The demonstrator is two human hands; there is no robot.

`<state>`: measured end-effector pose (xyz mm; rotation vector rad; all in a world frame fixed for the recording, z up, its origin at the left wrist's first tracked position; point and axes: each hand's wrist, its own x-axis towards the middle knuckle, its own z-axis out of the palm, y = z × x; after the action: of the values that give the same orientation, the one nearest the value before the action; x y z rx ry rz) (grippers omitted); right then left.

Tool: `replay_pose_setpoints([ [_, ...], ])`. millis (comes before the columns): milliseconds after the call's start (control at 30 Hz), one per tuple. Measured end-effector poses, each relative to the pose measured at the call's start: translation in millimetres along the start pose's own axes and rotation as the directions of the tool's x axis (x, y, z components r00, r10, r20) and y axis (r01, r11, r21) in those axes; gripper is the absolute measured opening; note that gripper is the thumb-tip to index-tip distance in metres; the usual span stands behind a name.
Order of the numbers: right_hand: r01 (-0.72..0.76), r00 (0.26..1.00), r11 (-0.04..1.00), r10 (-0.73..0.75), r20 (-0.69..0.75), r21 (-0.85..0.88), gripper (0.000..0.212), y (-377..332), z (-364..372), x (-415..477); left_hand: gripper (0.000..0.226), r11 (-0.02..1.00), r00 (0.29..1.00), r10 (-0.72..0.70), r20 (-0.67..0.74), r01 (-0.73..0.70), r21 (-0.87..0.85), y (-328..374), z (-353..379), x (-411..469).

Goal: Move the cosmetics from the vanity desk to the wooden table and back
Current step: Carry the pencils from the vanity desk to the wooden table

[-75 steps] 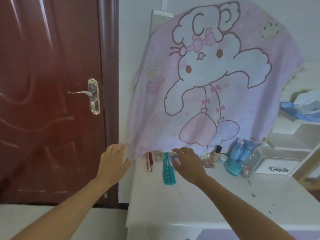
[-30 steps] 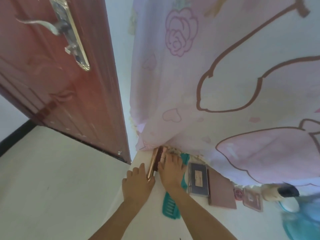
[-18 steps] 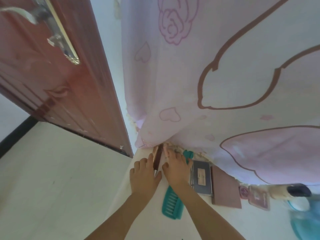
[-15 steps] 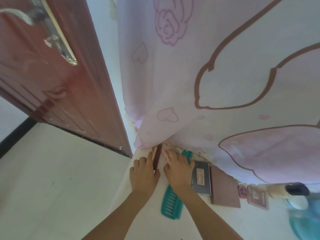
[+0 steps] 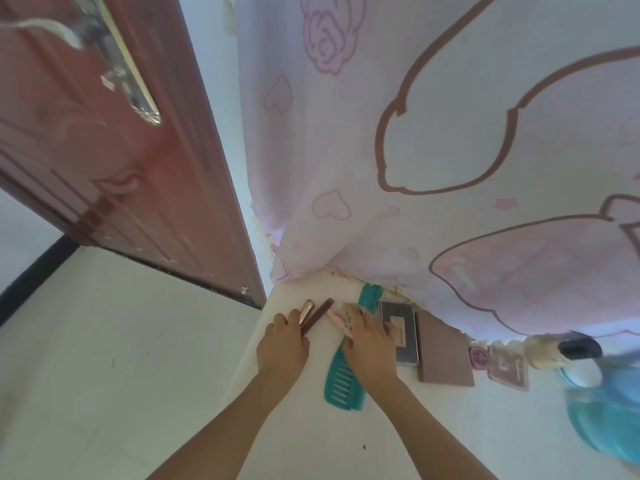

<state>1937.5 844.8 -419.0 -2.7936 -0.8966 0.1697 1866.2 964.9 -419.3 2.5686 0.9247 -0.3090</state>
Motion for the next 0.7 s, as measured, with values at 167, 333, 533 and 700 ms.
replay_pose_setpoints([
  [167, 0.008, 1.0, 1.0, -0.008, 0.019, 0.0, 0.065, 2.1, 2.7, -6.5, 0.053, 0.998, 0.998, 0.027, 0.059, -0.024, -0.05, -6.9, -0.7, -7.3],
  [333, -0.002, 0.983, 1.0, 0.0, 0.181, 0.009, 0.057, -0.6, 3.8, -14.0, 0.059, 0.925, 0.998, 0.038, 0.054, -0.015, -0.379, -18.3, -3.8, -14.0],
  [533, 0.018, 0.995, 0.997, -0.025, 0.102, 0.069, 0.055, -11.2, -6.0, -18.6, 0.047, 0.75, 0.995, -0.095, 0.019, 0.084, -0.656, -25.3, -19.8, -21.5],
  [700, 0.051, 0.993, 0.996, -0.059, 0.106, 0.076, 0.054, -27.9, -20.7, -17.9, 0.04, 0.686, 0.99, -0.133, -0.044, 0.06, -0.725, -36.9, -33.9, -28.9],
])
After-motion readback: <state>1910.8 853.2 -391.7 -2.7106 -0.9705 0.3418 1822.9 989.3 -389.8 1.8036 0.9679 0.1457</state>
